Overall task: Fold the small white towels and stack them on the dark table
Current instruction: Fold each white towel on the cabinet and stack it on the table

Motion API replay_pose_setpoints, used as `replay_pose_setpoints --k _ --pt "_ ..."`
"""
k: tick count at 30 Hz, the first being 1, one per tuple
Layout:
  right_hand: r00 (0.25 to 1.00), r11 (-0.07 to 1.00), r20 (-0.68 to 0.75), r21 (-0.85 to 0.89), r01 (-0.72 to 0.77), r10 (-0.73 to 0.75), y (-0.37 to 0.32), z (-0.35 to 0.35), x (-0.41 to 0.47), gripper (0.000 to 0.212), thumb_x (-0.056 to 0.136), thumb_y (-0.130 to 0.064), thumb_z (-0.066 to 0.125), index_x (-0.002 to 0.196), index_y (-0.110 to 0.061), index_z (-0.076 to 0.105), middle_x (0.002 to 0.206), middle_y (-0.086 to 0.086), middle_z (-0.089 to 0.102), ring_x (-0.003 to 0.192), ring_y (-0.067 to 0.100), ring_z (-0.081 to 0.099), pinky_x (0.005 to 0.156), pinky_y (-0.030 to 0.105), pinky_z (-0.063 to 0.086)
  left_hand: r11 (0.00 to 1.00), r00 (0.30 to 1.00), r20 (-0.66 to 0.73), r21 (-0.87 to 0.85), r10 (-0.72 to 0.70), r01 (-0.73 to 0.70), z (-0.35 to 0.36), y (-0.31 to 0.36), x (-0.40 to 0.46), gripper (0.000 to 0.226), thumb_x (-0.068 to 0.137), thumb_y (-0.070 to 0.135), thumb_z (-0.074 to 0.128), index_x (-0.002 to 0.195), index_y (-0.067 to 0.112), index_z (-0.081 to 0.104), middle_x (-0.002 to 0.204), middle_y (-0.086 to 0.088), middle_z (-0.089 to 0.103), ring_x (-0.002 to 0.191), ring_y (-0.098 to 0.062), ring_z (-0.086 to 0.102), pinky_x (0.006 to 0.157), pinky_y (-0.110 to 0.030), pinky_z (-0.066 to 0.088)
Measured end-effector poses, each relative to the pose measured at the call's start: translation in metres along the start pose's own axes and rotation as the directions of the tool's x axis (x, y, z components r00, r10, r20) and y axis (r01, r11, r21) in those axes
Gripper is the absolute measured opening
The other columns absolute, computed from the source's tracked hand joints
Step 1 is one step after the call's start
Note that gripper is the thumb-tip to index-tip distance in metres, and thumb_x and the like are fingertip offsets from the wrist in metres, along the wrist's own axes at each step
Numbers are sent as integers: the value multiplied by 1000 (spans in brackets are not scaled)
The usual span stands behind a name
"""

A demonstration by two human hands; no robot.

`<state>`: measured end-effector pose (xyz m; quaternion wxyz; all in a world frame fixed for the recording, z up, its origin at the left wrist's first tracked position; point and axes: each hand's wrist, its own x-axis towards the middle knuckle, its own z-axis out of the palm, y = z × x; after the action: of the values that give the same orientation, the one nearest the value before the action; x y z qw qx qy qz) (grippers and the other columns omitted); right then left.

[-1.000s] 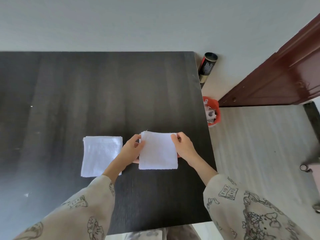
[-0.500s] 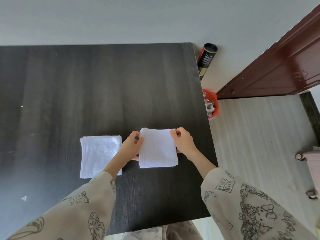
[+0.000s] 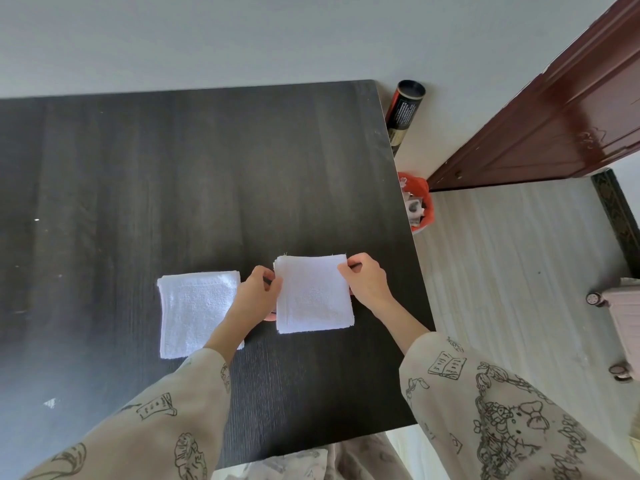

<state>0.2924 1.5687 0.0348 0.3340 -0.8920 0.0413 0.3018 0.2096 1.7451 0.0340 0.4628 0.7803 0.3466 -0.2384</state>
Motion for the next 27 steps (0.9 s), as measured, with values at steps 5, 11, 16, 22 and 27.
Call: replay_pose_setpoints --k 5,11,16,22,27 --pt "999 999 -48 34 4 -3 1 3 -3 23 95 -17 50 114 -6 56 113 9 61 88 10 50 75 22 41 998 1000 -7 -58 22 -22 0 -5 -7 18 93 17 51 110 12 47 94 -7 59 76 -19 62 64 -29 55" --pt "997 999 -72 29 35 -33 -1 5 -6 24 96 -17 48 115 -6 58 114 9 62 89 11 51 72 19 38 998 1000 2 -56 2 -2 -2 -6 -13 27 91 15 55 116 11 46 100 -9 60 81 -21 64 66 -28 55" --pt "999 997 -27 71 -41 43 2 -8 -21 35 97 -22 48 129 -11 50 129 6 56 113 20 54 93 26 41 999 999 -19 -3 40 -40 -7 -3 -29 30 93 20 51 121 12 44 100 -7 60 88 -23 62 85 -35 52" --pt "995 971 15 218 -95 94 35 -45 -65 34 98 -26 45 128 -12 50 127 6 55 111 20 57 99 36 47 974 969 -102 59 223 -218 8 20 -62 23 95 20 43 117 17 48 108 -5 59 93 -22 59 64 -22 42" --pt "989 888 -49 449 -101 137 101 -92 -122 21 98 -26 46 111 -14 57 105 6 62 90 16 61 82 29 52 917 927 -10 149 375 -369 71 55 -104 18 96 19 43 112 18 52 110 -7 61 94 -23 60 76 -29 49"
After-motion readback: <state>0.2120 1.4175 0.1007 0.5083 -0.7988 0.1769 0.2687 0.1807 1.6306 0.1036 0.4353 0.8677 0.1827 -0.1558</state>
